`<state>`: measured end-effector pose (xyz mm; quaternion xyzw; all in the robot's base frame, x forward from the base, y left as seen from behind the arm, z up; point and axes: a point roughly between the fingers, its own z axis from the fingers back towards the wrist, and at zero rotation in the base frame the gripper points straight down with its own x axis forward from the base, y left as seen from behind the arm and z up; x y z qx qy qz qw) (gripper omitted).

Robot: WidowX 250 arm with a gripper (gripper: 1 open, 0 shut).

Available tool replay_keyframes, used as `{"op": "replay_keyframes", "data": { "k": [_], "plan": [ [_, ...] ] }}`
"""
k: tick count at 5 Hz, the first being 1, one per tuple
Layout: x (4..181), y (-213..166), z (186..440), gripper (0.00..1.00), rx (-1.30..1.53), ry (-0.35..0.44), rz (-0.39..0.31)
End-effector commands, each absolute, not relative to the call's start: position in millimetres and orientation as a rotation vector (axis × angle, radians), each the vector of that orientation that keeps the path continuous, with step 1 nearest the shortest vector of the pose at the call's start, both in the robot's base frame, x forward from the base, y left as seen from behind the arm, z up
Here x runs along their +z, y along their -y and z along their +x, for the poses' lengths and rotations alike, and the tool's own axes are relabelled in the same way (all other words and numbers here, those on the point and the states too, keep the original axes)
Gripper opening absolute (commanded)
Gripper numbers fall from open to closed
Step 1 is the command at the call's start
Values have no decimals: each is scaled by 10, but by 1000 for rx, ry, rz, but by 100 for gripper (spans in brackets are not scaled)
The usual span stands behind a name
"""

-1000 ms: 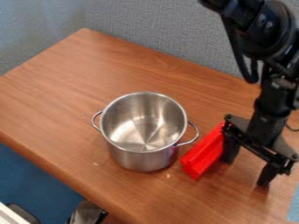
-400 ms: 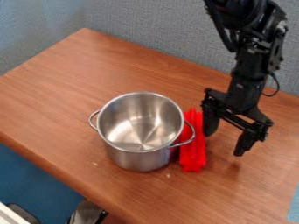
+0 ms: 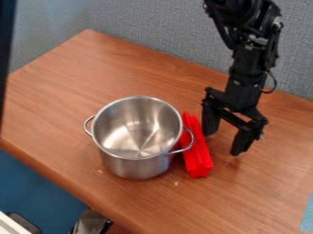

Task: Move the red object from the metal pot to the table

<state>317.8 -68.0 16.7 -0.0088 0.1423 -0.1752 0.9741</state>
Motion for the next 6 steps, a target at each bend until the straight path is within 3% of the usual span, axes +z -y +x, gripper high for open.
{"op": "replay_keyframes", "data": {
  "k": [1,2,4,5,6],
  "plan": [
    [319,704,3338,0,-359,-207,9],
    [382,746,3400,0,-373,-165,42],
    [617,654,3404,0,-472,-114,5],
    [905,530,3429,0,-436,-77,33],
    [1157,395,3464,100,-399,-52,62]
  ]
}}
